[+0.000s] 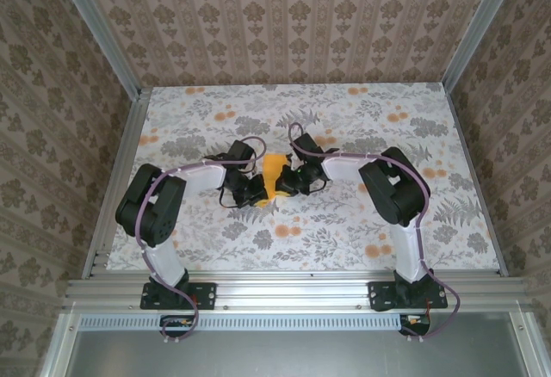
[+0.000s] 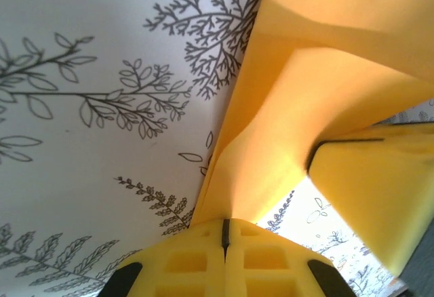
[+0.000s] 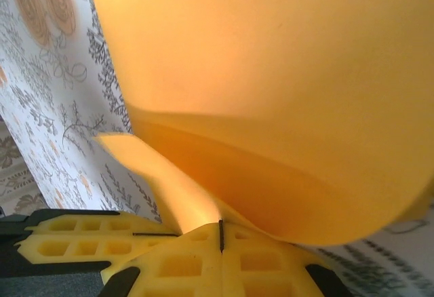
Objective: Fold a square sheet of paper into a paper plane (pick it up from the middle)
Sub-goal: Third fold the triangle at the center of the table.
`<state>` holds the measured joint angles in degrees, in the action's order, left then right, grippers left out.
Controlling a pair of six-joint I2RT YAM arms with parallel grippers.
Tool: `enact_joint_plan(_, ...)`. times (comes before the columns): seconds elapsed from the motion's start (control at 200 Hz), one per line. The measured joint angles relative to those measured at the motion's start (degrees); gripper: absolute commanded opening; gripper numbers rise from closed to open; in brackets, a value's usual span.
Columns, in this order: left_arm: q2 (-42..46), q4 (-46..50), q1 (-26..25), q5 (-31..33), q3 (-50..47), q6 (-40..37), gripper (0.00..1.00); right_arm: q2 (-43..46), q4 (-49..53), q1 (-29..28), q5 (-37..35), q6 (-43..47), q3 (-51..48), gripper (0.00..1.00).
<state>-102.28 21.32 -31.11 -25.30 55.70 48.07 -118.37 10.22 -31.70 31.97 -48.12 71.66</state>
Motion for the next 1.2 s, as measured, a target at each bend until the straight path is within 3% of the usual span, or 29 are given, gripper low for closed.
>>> enact_joint_plan(0.585, -0.4, 1.2, 0.0, 0.0, 0.9, -1.4, 0.00, 0.3, -1.2, 11.9, -3.6, 5.0, 0.3, 0.06)
enact_joint_plan(0.74, -0.7, 1.9, -0.1, 0.0, 1.5, -1.4, 0.00, 2.8, -0.6, 10.5, -6.6, 6.3, 0.3, 0.06)
enact_joint_plan(1.015, -0.9, 2.5, -0.4, 0.3, 1.8, -1.4, 0.00, 2.6, -1.7, -0.3, -6.0, 4.5, 0.4, 0.06)
enact_joint_plan(1.2, -0.9, 2.5, -0.4, 0.3, 1.8, -1.4, 0.00, 0.2, -2.4, -0.1, -5.2, 3.1, 0.4, 0.06)
